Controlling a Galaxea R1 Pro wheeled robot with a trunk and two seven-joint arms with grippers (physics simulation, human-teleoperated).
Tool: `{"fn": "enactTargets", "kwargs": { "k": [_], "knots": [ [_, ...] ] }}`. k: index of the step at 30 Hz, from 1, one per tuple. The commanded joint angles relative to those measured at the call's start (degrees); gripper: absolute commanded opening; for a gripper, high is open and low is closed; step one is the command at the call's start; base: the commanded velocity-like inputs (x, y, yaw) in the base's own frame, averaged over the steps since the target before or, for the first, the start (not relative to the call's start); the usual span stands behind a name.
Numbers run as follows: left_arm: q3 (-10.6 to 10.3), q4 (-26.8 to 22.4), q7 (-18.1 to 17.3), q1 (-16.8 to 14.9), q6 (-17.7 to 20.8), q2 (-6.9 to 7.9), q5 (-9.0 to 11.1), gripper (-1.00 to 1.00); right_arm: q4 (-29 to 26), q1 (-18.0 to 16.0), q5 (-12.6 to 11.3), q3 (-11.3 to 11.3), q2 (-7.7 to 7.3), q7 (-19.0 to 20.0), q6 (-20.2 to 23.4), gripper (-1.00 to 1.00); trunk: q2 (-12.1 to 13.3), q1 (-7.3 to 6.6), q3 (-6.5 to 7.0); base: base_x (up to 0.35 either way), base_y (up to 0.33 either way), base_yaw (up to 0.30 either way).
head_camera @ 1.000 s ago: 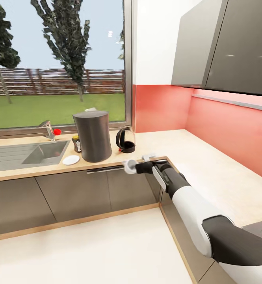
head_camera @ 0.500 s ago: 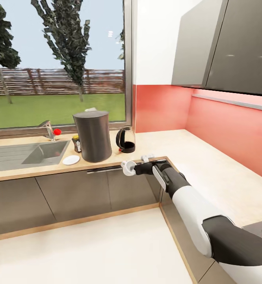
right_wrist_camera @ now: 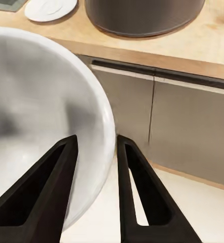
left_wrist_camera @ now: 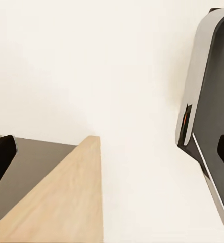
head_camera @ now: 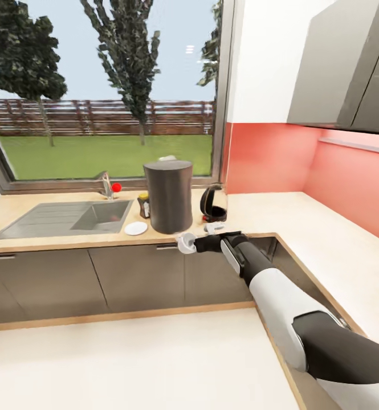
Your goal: Set up a coffee station on the kitchen countertop: keep the coffee maker on the countertop, move the bottle of coffee from the kitchen shelf to the counter next to the coffee maker, place a paper coffee filter on top of the coffee maker, put the saucer next to the coffee maker with the coffee cup on the saucer, and place the electric kettle next to the coffee maker.
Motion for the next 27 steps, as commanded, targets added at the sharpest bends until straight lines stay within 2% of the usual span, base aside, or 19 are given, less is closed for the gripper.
{"fn": "enactTargets", "kwargs": {
  "k": [1, 16, 27],
  "knots": [
    [0.3, -0.1, 0.0, 0.0, -0.1, -0.02, 0.1, 1.00, 0.0, -0.1, -0.1, 0.1, 0.00, 0.2, 0.3, -1.00, -0.1, 0.05, -0.11, 0.089, 0.319, 0.278],
    [0.2, -0.2, -0.4, 0.0, 0.0, 0.01, 0.1, 1.00, -0.1, -0.1, -0.1, 0.1, 0.00, 0.2, 0.3, -1.00, -0.1, 0.05, -0.11, 0.104, 0.322, 0.278],
    [0.3, -0.3, -0.5, 0.0, 0.0, 0.02, 0.1, 1.00, -0.1, -0.1, -0.1, 0.1, 0.00, 0.2, 0.3, -1.00, -0.1, 0.05, 0.30, 0.293, 0.176, 0.251]
  ]
}}
